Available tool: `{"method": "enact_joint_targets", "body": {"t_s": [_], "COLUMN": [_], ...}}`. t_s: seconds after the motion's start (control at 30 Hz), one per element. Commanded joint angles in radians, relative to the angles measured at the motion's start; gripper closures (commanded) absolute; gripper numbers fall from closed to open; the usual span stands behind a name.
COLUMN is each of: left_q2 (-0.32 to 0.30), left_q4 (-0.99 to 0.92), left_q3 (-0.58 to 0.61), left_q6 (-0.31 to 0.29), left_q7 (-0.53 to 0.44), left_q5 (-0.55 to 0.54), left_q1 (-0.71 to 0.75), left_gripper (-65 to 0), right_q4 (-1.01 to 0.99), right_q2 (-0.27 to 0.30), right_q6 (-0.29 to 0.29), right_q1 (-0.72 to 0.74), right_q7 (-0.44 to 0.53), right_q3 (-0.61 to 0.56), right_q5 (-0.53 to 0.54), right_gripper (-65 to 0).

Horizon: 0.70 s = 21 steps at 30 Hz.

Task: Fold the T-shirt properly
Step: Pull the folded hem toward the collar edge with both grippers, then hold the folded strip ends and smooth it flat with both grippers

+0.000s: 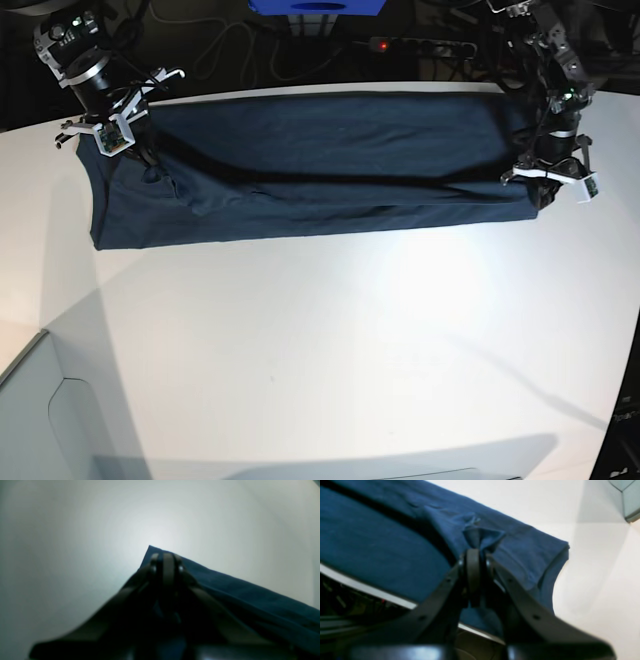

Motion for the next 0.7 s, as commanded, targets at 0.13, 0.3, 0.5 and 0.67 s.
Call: {"method": "enact_joint_targets", "body": {"t_s": [0.13,0.3,0.5,0.67], "left_q2": [-0.013,-0.013,-0.013,-0.013], "left_q4": [0.047,0.064,0.066,0.076], "left_q3": [-0.005,-0.005,-0.005,-0.005], "left_q6": [-0.003,-0.003,-0.003,-0.004], "left_q7": [-0.025,-0.025,-0.025,-0.025], "left_q5": [-0.010,-0.010,-0.010,-0.010], "left_q1": [0.031,0.041,0.055,0.069], "left_gripper": [0.0,0.0,0.0,0.0], "right_q4": [0.018,0.013,-0.004,-0.004], "right_q2": [-0.004,-0.004,-0.003,-0.003], "right_q6": [0.029,0.029,0.029,0.029], "right_q1": [-0.037,-0.037,-0.027,-0.027], "right_q7": [0.032,0.024,0.024,0.024], "right_q3": [0.013,0.013,0.049,0.097], "right_q5": [0.014,0.014,0.014,0.014], "right_gripper": [-0.1,-0.1,-0.1,-0.1]}}
